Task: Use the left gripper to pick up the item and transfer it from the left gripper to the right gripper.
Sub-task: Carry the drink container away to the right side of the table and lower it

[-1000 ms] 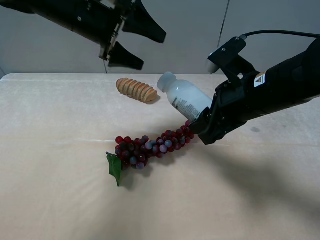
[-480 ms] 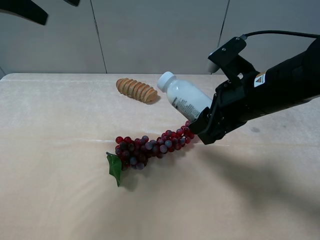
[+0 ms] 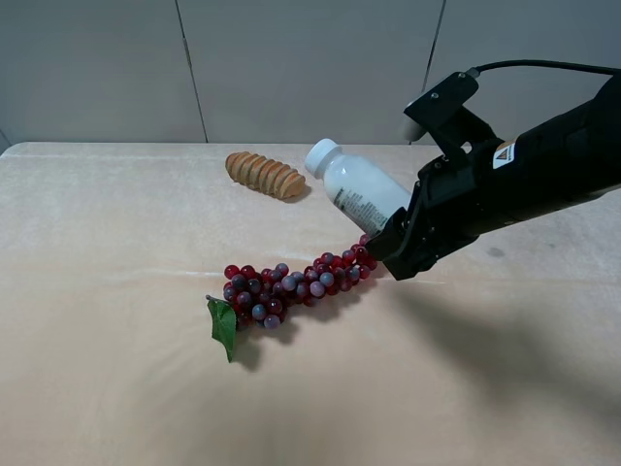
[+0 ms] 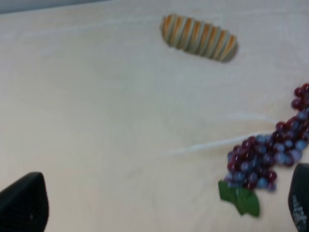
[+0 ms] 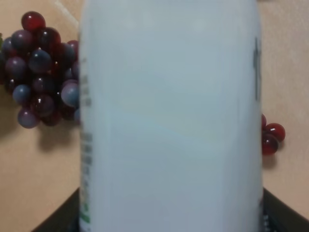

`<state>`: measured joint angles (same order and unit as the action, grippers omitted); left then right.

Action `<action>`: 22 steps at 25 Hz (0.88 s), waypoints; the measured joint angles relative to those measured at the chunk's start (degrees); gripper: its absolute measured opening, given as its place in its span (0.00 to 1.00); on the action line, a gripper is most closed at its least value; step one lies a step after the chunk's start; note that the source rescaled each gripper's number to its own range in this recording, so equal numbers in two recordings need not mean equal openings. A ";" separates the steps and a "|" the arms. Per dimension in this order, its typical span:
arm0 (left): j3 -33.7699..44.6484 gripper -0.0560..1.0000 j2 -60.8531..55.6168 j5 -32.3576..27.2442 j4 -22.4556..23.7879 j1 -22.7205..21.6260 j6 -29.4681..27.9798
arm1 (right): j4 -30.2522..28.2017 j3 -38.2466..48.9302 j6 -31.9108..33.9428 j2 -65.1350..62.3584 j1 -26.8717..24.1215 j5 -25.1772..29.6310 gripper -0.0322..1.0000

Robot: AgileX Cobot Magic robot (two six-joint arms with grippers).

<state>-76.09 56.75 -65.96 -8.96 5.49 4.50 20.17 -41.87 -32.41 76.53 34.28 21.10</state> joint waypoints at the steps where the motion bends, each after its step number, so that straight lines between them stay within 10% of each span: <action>1: 2.18 1.00 -2.41 -0.07 0.23 0.00 -0.13 | 0.00 0.00 0.00 0.00 0.00 0.00 0.04; 22: 40.72 1.00 -52.40 1.07 4.45 0.00 -0.73 | 0.21 0.00 0.44 0.00 0.00 0.00 0.04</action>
<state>-35.37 4.35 -64.89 -4.51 5.49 3.77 20.37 -41.87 -31.96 76.53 34.28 21.10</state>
